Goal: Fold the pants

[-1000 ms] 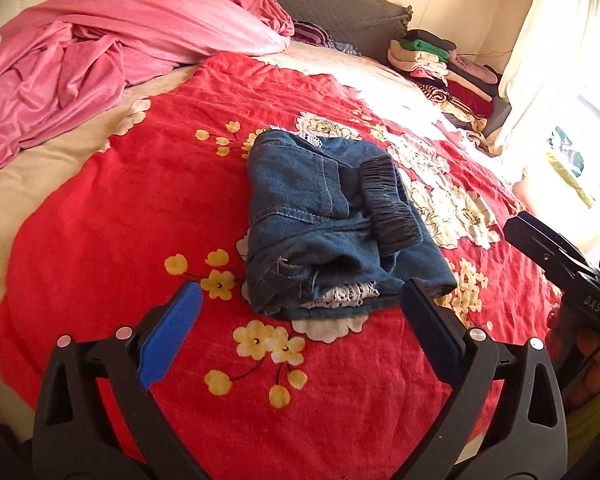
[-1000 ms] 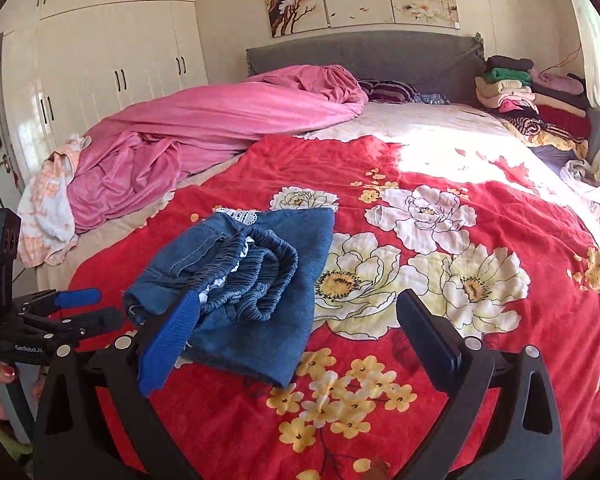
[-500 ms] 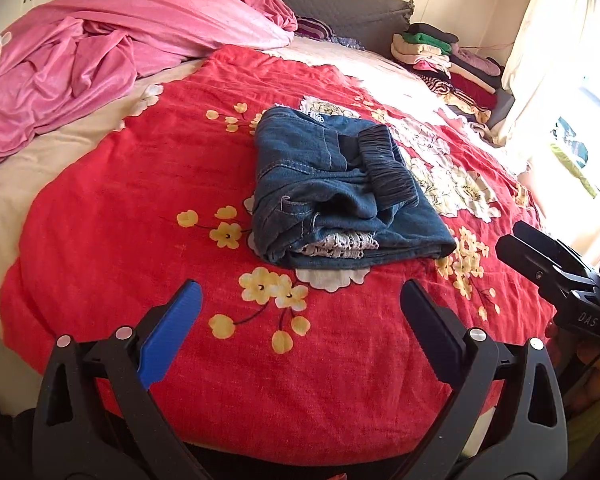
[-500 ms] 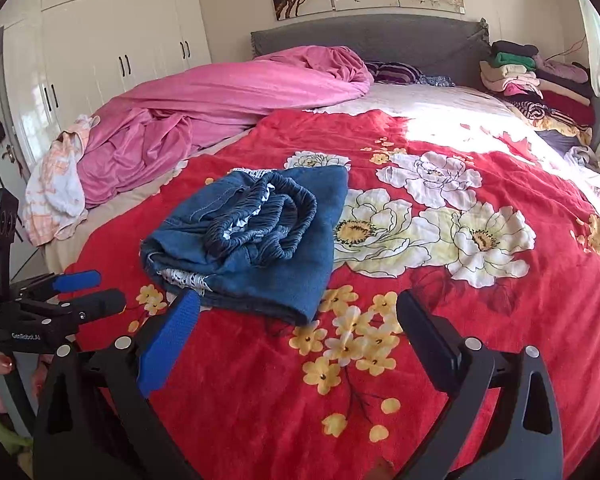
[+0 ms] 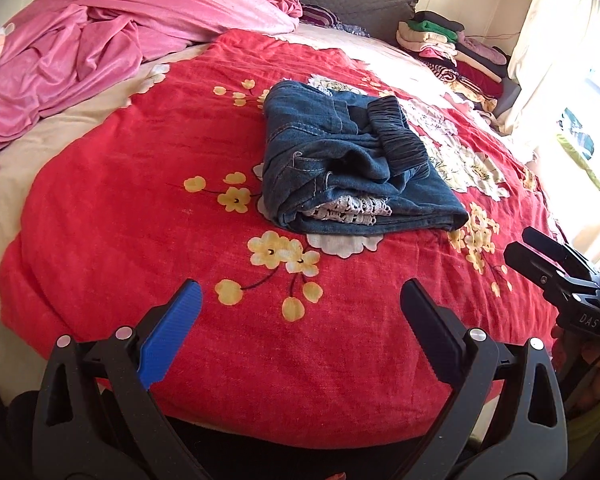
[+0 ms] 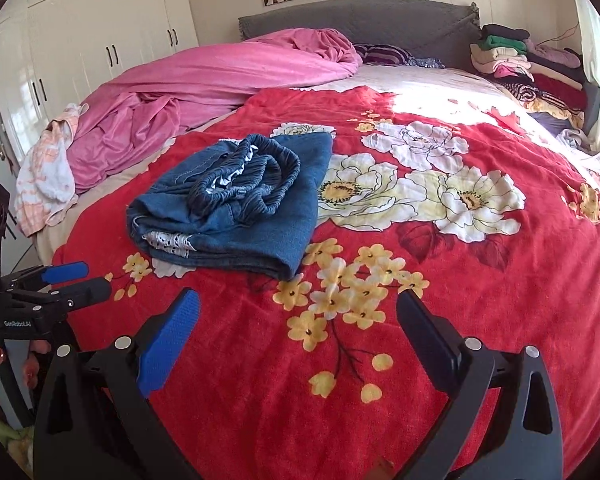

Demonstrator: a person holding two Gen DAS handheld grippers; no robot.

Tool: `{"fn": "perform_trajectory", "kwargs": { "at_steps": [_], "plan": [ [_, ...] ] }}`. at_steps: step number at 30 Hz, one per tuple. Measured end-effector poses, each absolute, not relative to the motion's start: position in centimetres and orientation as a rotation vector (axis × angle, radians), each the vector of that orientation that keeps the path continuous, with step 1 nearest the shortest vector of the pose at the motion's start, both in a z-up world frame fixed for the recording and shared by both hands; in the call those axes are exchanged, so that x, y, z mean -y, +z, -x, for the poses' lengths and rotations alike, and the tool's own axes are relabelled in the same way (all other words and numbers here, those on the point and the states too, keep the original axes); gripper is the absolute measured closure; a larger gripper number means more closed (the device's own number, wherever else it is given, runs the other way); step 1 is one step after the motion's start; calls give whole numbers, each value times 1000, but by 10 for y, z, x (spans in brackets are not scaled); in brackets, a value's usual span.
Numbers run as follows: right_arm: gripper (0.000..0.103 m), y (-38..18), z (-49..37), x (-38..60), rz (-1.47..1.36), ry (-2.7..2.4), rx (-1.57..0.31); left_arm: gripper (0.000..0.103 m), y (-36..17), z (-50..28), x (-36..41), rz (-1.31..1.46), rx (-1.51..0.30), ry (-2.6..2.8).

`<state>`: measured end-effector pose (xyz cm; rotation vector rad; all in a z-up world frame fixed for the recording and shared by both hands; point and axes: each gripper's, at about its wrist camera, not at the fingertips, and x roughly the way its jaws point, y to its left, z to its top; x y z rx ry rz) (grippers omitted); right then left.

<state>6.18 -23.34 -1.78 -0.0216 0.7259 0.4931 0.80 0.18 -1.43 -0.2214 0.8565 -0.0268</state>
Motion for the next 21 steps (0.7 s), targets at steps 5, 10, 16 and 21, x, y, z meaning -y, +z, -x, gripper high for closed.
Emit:
{"fn": "perform_trajectory", "kwargs": {
  "at_steps": [5,10,16,21],
  "plan": [
    [5,-25,-63,233,22,482,-752,10,-17,-6,-2,218,-859,-22],
    [5,-25,-62,229,25,491,-755,10,-17,-6,-2,218,-859,-27],
    [5,-24,-61,226,35,492,-753,10,-17,-6,-1,219,-859,-28],
    [5,-23,-61,224,37,497,-752,10,-17,-6,-1,220,-856,-28]
  ]
}}
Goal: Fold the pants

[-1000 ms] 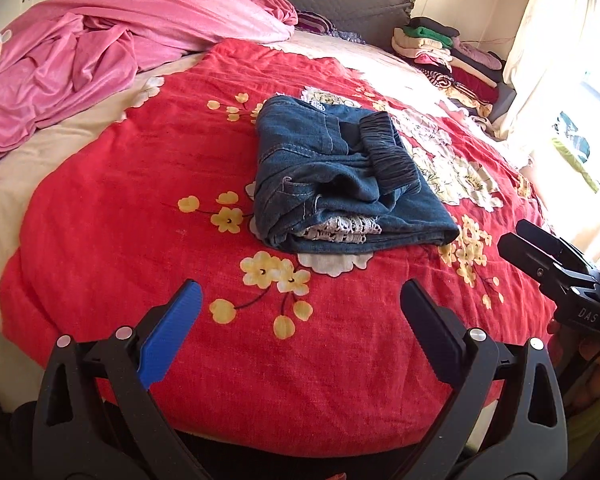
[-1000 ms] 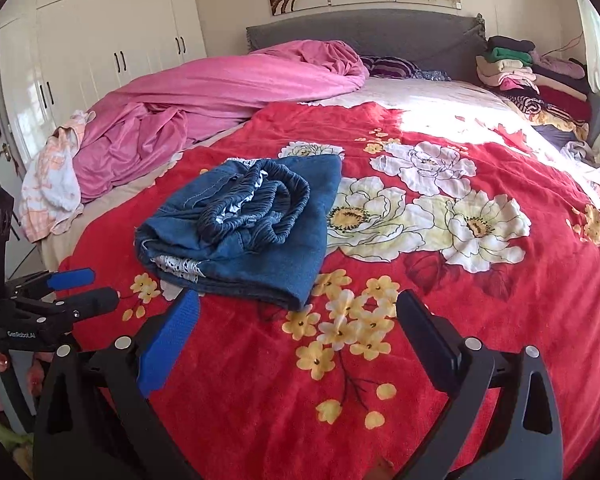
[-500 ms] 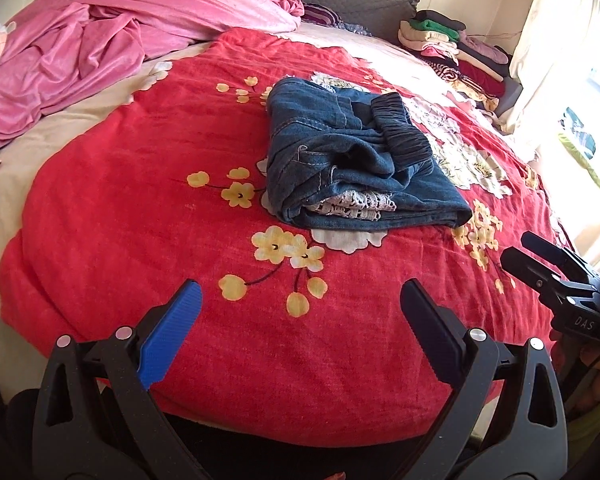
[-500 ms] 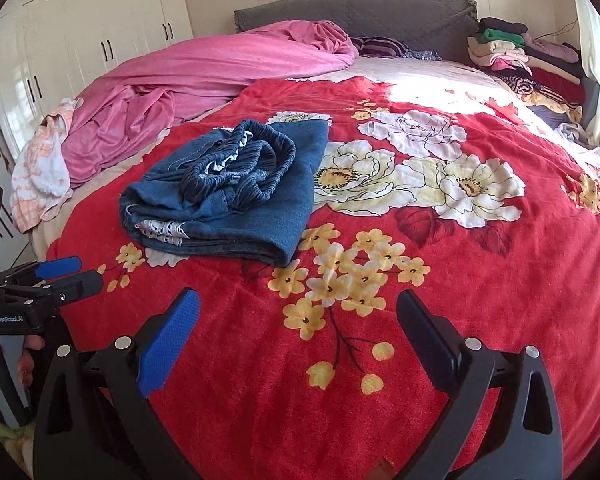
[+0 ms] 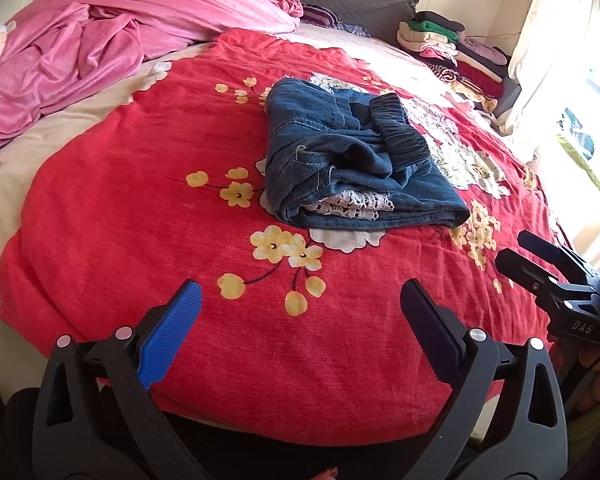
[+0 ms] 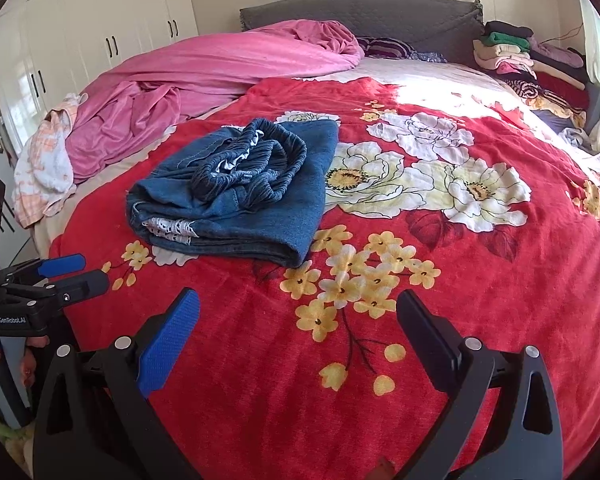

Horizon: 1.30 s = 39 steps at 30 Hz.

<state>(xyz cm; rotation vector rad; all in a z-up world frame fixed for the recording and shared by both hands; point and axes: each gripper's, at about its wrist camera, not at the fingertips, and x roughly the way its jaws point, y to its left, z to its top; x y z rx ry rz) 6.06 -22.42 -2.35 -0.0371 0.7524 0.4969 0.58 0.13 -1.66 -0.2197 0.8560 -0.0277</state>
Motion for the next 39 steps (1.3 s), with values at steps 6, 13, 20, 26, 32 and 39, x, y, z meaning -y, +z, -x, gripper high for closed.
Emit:
{"fn": "perform_trajectory", "kwargs": {
  "at_steps": [6,13,20,26,32,39],
  "plan": [
    [5,-23,-59,222,41,496,-752,10,-17,-5,-1,220,-856,-27],
    [5,-23,-58,221,47,501,-750,10,-17,-5,-2,221,-853,-28],
    [5,-22,-56,220,50,499,-748,10,-15,-3,-2,216,-853,-13],
    [5,-21,-55,220,51,494,-744,10,-15,-3,-2,216,-853,-12],
    [5,-21,-55,221,51,493,-744,10,-15,-2,-4,217,-854,-7],
    [5,-21,-56,222,51,487,-745,10,-16,-3,-4,217,-855,-7]
  ]
}}
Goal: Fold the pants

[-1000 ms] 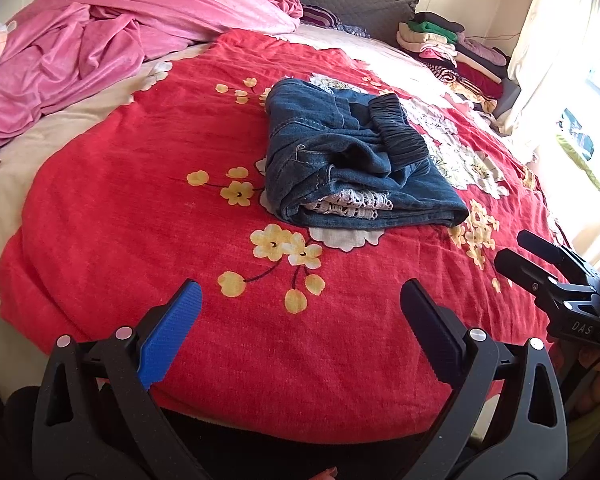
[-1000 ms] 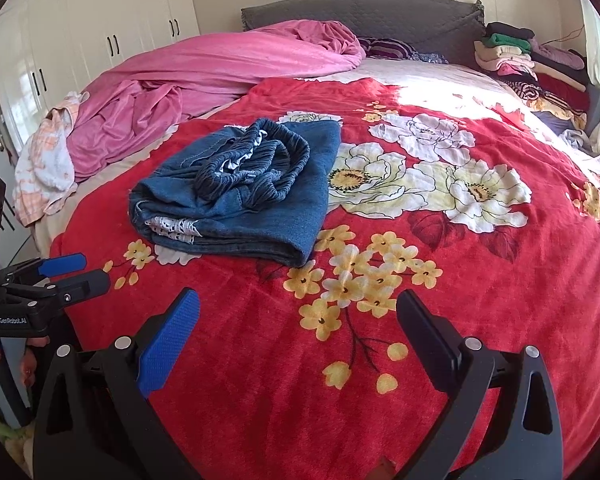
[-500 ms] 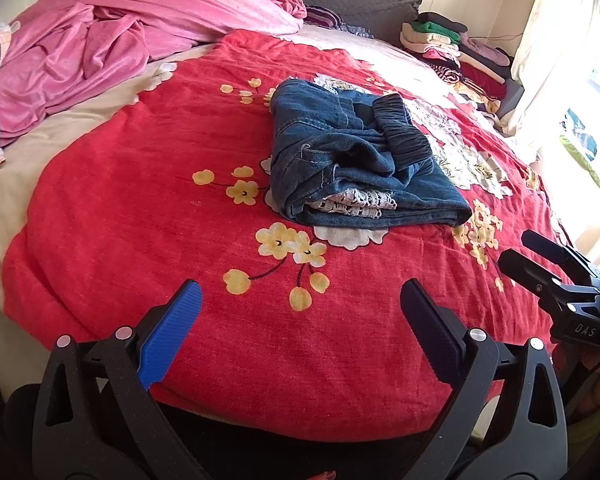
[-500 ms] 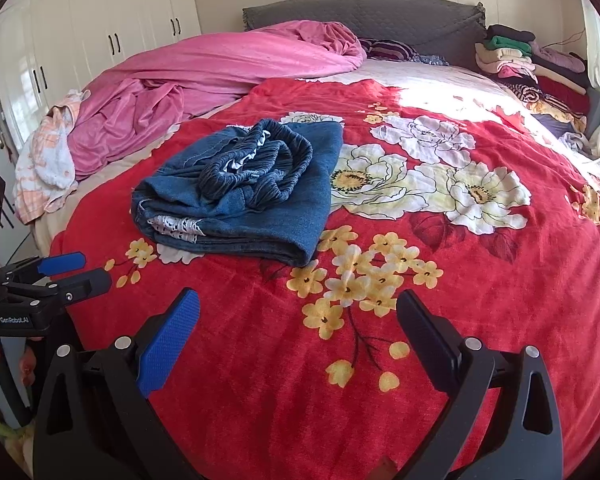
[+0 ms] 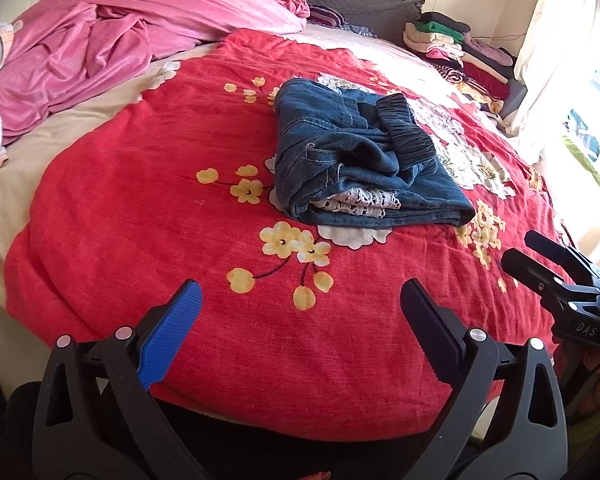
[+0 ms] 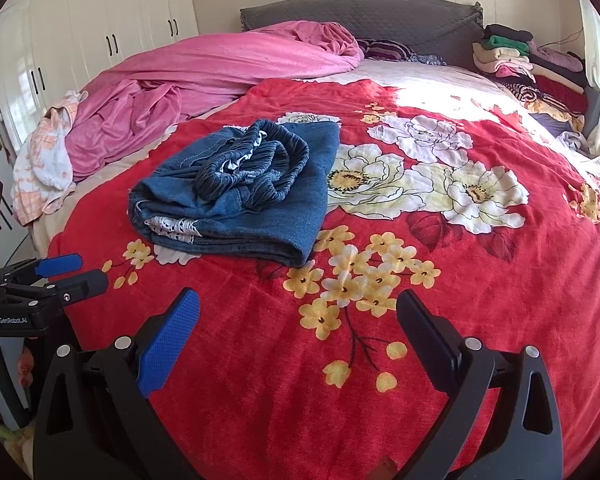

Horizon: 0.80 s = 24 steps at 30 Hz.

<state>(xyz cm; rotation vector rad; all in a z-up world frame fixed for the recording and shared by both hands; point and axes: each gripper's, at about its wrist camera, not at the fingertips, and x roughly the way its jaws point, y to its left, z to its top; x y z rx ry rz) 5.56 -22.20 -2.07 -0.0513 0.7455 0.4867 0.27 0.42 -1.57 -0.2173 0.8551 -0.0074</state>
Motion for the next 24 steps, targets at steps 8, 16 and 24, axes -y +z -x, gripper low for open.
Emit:
{"fn": "perform_trajectory", "kwargs": {
  "at_steps": [8,16,24],
  "plan": [
    [5,-21,-57,223,53,482,-743,10,-16,-2,-6,219,-859,-3],
    [5,-22,-57,222,54,479,-745,10,-17,-1,-6,217,-862,2],
    [5,-22,-57,222,56,473,-746,10,-17,1,-6,211,-865,-1]
  ]
}}
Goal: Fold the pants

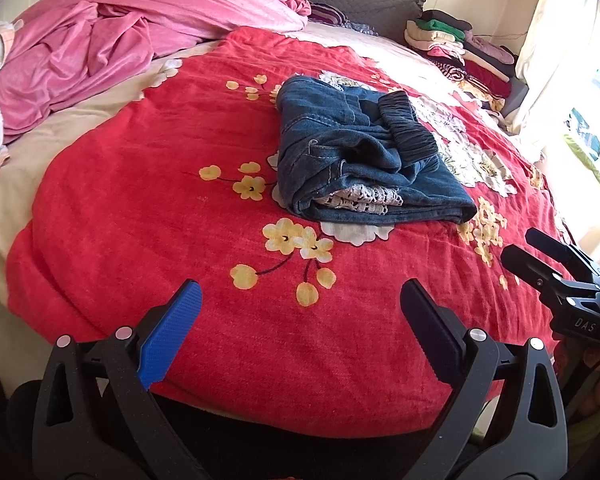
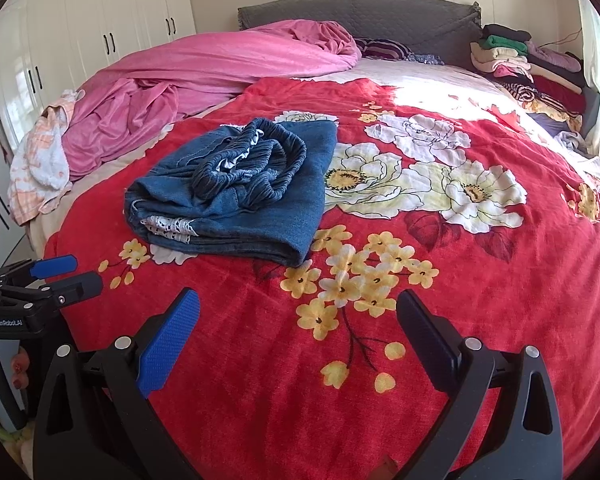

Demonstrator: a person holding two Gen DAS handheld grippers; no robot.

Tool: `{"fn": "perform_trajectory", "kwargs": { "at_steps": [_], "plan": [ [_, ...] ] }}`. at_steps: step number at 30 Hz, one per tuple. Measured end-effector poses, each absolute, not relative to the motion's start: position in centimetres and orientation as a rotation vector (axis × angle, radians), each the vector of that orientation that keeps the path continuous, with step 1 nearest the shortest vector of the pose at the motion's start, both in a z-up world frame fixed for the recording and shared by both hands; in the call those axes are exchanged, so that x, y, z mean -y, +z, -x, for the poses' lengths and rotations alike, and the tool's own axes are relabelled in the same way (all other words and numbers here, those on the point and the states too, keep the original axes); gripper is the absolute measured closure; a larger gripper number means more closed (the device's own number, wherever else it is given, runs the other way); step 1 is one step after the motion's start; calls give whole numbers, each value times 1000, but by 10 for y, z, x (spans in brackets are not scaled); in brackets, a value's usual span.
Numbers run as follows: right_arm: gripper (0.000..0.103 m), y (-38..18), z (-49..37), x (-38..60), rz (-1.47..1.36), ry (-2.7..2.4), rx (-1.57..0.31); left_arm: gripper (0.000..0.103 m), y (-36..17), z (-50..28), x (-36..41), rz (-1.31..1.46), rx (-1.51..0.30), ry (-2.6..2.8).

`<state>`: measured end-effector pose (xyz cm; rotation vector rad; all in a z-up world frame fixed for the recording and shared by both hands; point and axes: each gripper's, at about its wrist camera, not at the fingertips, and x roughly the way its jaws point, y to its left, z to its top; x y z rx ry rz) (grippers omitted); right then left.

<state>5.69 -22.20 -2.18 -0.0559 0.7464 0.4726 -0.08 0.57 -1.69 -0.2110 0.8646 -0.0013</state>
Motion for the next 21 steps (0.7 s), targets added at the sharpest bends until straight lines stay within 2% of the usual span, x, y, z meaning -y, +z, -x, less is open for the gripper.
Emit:
{"fn": "perform_trajectory", "kwargs": {
  "at_steps": [10,15,21],
  "plan": [
    [5,-24,-73,248,21,384,-759,10,-20,-11,-30,271,-884,43],
    [5,-22,-104,309,-26,212,-751,10,-12,-47,-99,321,-871,190],
    [5,-28,-168,443,-102,-119,-775,10,-16,-121,-216,312,-925,452]
  ]
}}
